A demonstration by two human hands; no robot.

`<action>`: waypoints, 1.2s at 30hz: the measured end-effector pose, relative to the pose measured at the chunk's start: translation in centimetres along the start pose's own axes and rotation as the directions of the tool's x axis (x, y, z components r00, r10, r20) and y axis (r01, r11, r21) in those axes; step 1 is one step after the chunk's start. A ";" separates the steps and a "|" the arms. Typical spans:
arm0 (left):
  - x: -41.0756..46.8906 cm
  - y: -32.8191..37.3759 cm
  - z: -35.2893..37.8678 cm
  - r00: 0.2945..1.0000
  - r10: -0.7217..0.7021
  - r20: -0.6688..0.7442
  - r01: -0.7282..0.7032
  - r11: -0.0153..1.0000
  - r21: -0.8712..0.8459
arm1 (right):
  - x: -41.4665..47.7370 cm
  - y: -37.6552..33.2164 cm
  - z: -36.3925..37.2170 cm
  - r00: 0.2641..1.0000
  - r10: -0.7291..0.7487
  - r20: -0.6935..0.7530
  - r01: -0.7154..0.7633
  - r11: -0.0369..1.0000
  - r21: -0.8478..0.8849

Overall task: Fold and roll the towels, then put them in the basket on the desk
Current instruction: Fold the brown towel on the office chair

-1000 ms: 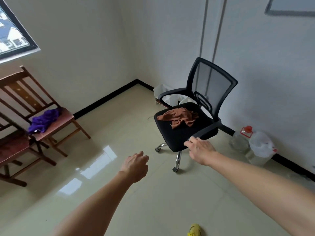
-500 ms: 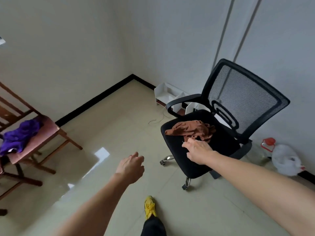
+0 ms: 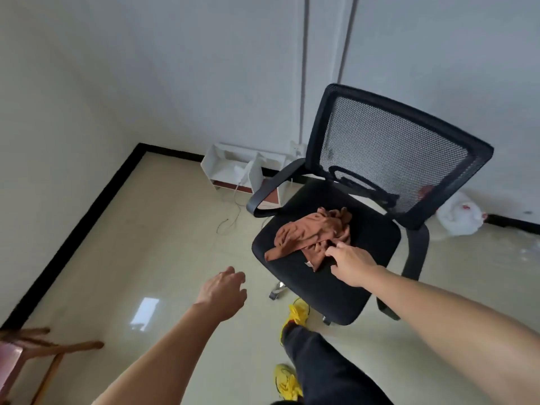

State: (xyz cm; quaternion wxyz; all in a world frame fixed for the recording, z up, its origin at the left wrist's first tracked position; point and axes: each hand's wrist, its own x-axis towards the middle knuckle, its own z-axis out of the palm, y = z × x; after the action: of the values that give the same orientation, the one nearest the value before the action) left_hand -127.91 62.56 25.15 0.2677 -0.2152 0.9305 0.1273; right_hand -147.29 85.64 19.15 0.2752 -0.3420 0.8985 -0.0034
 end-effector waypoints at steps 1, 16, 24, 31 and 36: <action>1.4 0.2 -0.4 1.000 0.025 0.007 -0.025 1.000 0.008 | 1.0 0.6 0.2 1.000 0.024 0.009 -0.025 1.000 0.014; 23.3 2.4 -4.8 0.956 0.214 0.198 -0.220 0.975 0.006 | 15.0 4.5 0.3 0.940 0.325 0.101 -0.340 0.888 0.310; 33.6 3.7 2.3 0.905 0.327 0.270 -0.343 0.939 0.011 | 20.3 8.2 6.5 0.693 0.692 0.202 -0.643 0.467 0.608; 40.4 5.8 8.0 0.883 0.420 0.209 -0.393 0.905 -0.161 | 25.1 9.9 13.5 0.331 0.889 0.317 -0.655 -0.025 0.755; 41.2 6.5 12.7 0.905 0.283 0.318 -0.166 0.922 -0.350 | 24.9 7.5 18.4 0.319 0.850 0.419 -0.496 -0.227 0.838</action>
State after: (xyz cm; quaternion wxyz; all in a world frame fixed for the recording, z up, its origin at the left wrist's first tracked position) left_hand -156.74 59.01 -7.32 0.3801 -0.1179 0.8513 0.3419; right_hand -158.06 79.33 -10.17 0.2089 0.4497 0.7736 -0.3945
